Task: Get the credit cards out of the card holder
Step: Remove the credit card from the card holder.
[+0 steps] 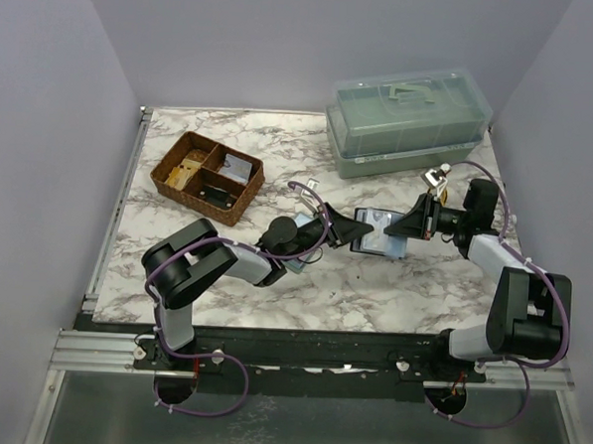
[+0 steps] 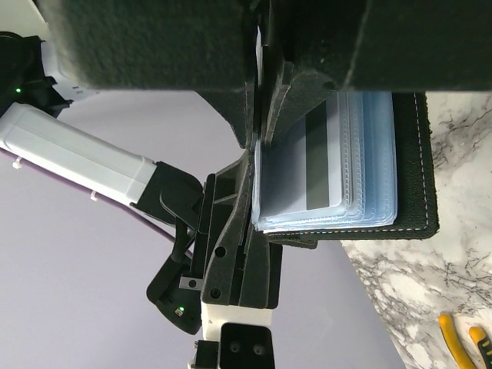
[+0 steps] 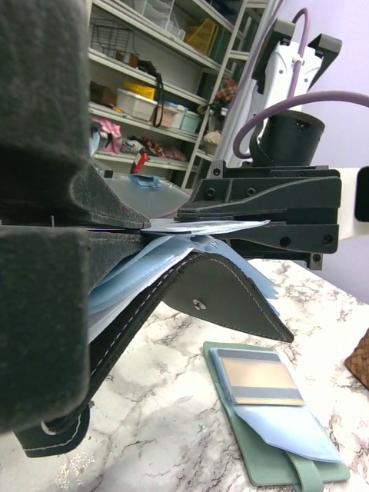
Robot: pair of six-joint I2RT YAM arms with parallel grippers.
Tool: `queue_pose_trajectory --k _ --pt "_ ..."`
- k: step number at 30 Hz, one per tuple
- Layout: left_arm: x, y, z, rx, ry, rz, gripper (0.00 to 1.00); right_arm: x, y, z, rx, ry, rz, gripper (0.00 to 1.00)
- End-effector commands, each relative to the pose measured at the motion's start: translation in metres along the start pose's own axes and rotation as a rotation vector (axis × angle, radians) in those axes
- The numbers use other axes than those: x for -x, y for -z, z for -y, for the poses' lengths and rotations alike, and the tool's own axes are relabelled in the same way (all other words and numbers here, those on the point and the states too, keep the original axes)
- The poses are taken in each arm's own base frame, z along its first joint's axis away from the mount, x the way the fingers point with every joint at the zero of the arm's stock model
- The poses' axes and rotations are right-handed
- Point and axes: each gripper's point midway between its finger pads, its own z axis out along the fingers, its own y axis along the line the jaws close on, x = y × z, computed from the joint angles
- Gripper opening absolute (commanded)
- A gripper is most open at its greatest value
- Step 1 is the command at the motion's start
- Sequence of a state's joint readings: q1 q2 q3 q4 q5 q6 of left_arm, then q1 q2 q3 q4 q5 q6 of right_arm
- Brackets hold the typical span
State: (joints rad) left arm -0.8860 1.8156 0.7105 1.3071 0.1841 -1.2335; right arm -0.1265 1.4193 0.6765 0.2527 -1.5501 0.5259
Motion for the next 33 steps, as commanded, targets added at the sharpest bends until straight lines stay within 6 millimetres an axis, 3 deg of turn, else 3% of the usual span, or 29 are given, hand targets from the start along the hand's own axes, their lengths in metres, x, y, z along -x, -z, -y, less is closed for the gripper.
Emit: queue_pose_trajectory --k 1,9,11,12,14,17,22,25,29,33 --pt "0.001 0.004 0.034 -0.117 0.022 -0.046 0.1 -0.009 0.002 -0.012 0.076 0.01 -0.043 0.0" --pt "-0.003 0.004 0.033 -0.133 0.048 -0.075 0.16 -0.009 0.002 -0.01 0.073 0.009 -0.04 0.0" --pt "-0.004 0.003 0.034 -0.136 0.051 -0.081 0.1 -0.01 0.002 -0.012 0.089 0.008 -0.048 0.0" --pt "-0.004 0.003 0.033 -0.135 0.052 -0.083 0.01 -0.01 0.003 -0.014 0.099 0.008 -0.053 0.0" --pt "-0.006 0.001 0.031 -0.134 0.055 -0.087 0.0 -0.011 0.002 -0.014 0.102 0.0 -0.056 0.13" --pt "-0.008 -0.004 0.028 -0.121 0.054 -0.078 0.0 -0.011 0.002 -0.015 0.1 0.006 -0.056 0.24" --pt "-0.015 -0.014 0.026 -0.095 0.022 -0.078 0.0 -0.012 0.002 -0.013 0.089 -0.006 -0.05 0.33" --pt "-0.023 -0.019 0.024 -0.075 0.001 -0.088 0.0 -0.011 0.002 -0.011 0.086 -0.02 -0.049 0.31" --pt "-0.027 -0.02 0.021 -0.057 -0.009 -0.088 0.0 -0.01 0.002 -0.009 0.083 -0.031 -0.047 0.11" --pt "-0.031 -0.021 0.019 -0.044 -0.021 -0.105 0.0 -0.009 0.002 -0.009 0.083 -0.022 -0.047 0.0"
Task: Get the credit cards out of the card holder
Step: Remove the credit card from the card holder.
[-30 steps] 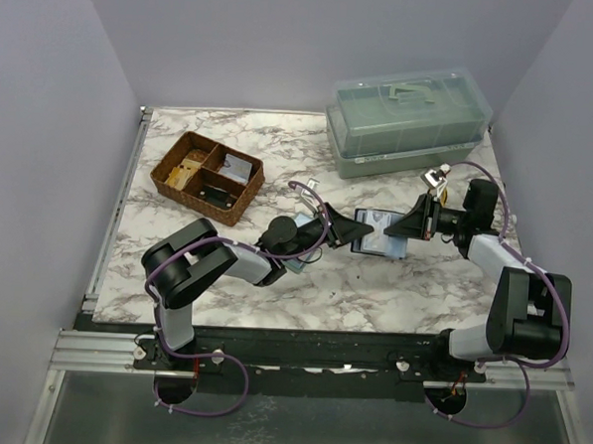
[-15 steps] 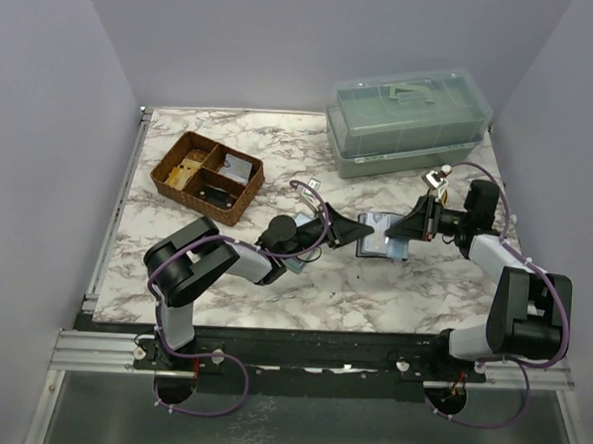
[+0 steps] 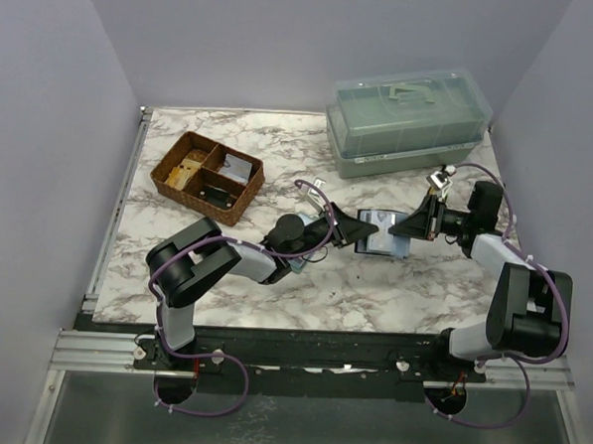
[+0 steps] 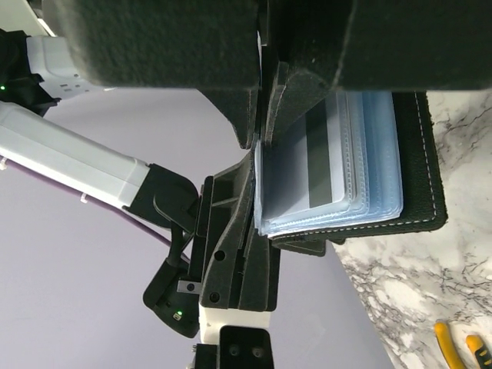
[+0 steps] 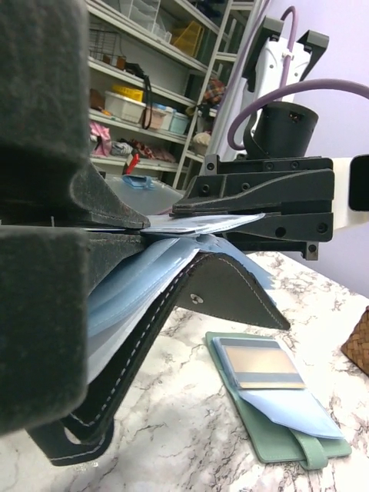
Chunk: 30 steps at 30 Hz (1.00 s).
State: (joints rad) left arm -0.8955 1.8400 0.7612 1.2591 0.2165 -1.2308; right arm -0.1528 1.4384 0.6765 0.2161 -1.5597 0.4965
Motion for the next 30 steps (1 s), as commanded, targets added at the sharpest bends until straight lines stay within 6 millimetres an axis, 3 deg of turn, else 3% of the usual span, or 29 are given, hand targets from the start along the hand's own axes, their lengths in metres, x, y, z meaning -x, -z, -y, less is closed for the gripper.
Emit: queue_pose_trajectory --k 1,3,7,8,18,24,30 --pt "-0.022 -0.012 0.021 -0.049 -0.026 -0.059 0.0 -0.009 -0.004 -0.016 0.09 0.008 -0.066 0.0" --pt "-0.017 -0.008 0.021 -0.04 -0.029 -0.045 0.05 -0.01 -0.004 -0.018 0.096 0.017 -0.069 0.0" --pt "-0.004 0.006 0.02 -0.005 -0.039 -0.014 0.47 -0.011 -0.003 -0.019 0.103 0.023 -0.072 0.0" --pt "0.0 0.009 0.021 -0.003 -0.041 -0.01 0.51 -0.011 -0.003 -0.02 0.104 0.023 -0.073 0.0" --pt "0.017 0.047 0.021 0.003 -0.084 -0.002 0.57 -0.012 -0.002 -0.026 0.127 0.026 -0.087 0.0" --pt "0.028 0.081 0.011 0.051 -0.121 0.055 0.69 -0.012 -0.001 -0.034 0.141 0.044 -0.099 0.0" --pt "0.016 0.079 -0.003 0.061 -0.079 -0.001 0.75 -0.01 0.0 -0.042 0.155 0.05 -0.109 0.0"
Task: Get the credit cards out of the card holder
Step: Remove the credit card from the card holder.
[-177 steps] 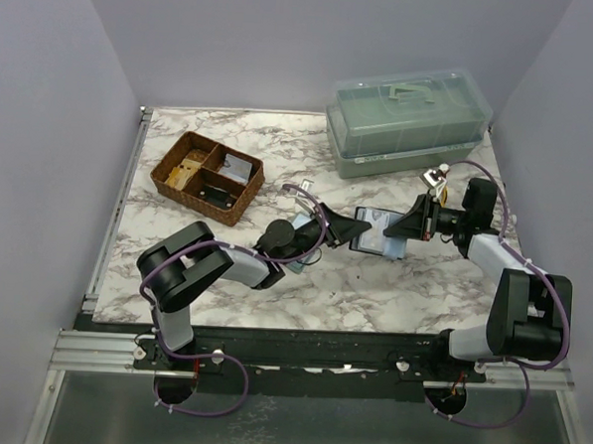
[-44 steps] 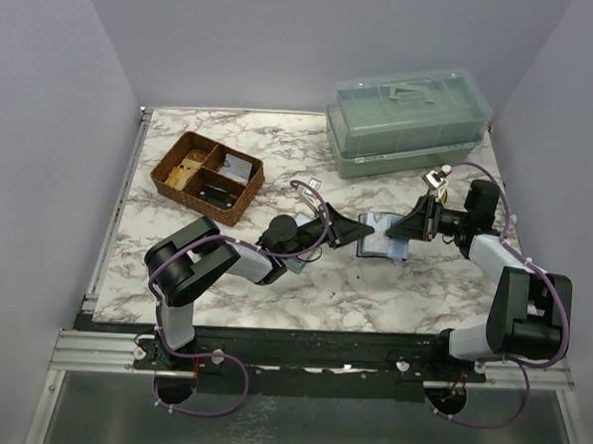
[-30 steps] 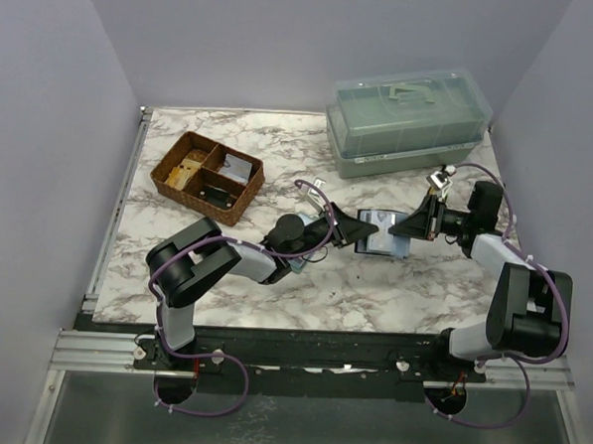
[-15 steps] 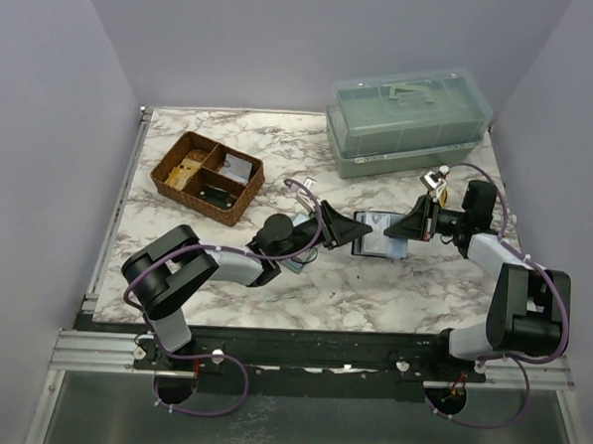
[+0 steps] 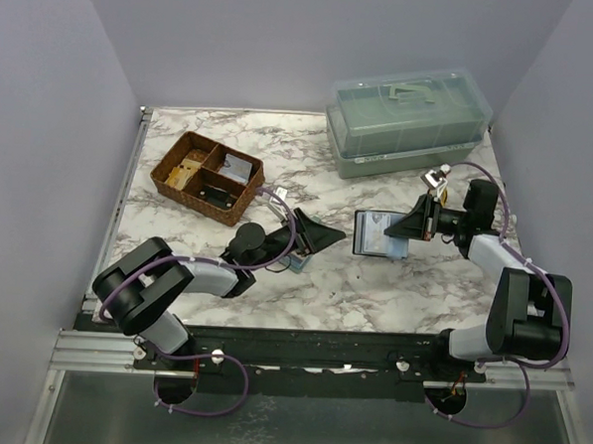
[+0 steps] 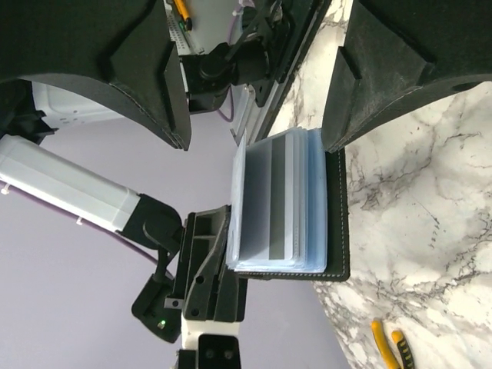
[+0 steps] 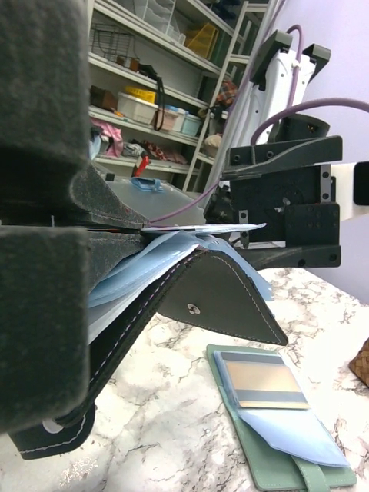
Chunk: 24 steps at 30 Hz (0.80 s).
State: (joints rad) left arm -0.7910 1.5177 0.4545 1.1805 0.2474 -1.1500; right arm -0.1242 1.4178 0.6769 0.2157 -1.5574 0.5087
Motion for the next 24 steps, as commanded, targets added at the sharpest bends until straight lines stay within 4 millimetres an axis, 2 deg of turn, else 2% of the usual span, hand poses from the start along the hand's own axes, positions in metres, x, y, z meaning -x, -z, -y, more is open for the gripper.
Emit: queue_pose_trajectory --k 1,7,11,17,24 --pt "-0.01 -0.005 -0.003 -0.039 0.008 -0.048 0.75 -0.007 0.006 -0.037 0.147 0.043 -0.088 0.0" --pt "-0.019 -0.017 -0.008 -0.105 0.061 -0.083 0.76 -0.003 0.006 -0.051 0.196 0.048 -0.072 0.0" --pt "-0.02 -0.022 -0.005 -0.15 0.082 -0.087 0.76 0.005 0.006 -0.056 0.224 0.052 -0.044 0.0" --pt "-0.016 -0.02 0.002 -0.163 0.067 -0.077 0.76 0.005 0.006 -0.05 0.223 0.036 -0.038 0.0" --pt "-0.019 -0.027 -0.01 -0.138 0.077 -0.074 0.74 0.005 0.006 -0.054 0.239 0.036 -0.037 0.0"
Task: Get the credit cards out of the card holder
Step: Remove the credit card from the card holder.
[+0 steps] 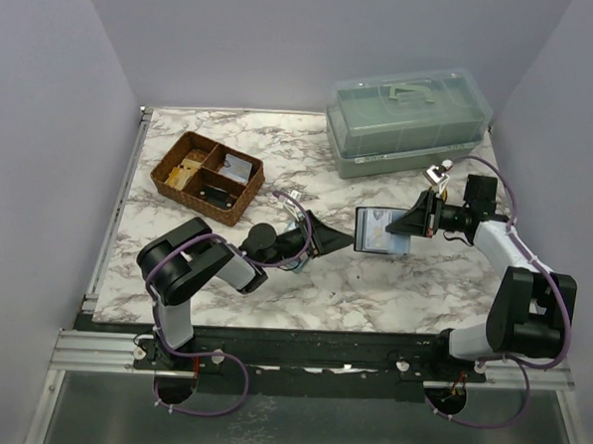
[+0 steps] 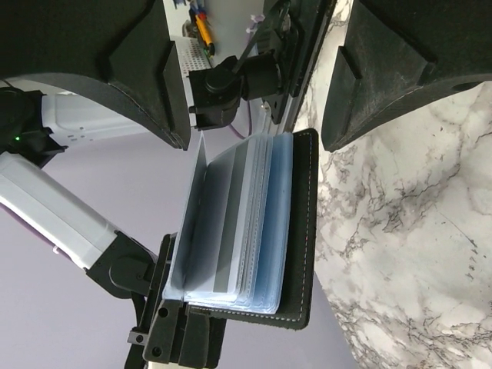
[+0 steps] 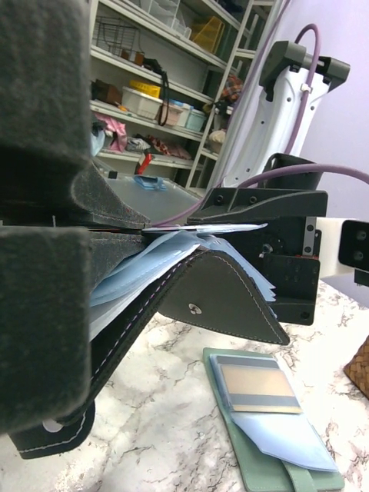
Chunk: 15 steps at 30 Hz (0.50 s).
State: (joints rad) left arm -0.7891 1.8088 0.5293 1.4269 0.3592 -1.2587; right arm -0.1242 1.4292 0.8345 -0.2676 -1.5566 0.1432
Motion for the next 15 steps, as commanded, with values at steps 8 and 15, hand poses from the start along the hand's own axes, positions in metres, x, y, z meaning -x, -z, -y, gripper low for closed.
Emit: queue_pose_trajectory --k 8,15 --pt "0.009 -0.02 0.013 -0.096 -0.033 0.004 0.74 -0.004 0.006 -0.048 0.251 0.012 -0.033 0.0" --pt "0.007 -0.025 0.009 -0.095 -0.015 -0.015 0.71 -0.004 0.007 -0.05 0.259 0.013 -0.033 0.0"
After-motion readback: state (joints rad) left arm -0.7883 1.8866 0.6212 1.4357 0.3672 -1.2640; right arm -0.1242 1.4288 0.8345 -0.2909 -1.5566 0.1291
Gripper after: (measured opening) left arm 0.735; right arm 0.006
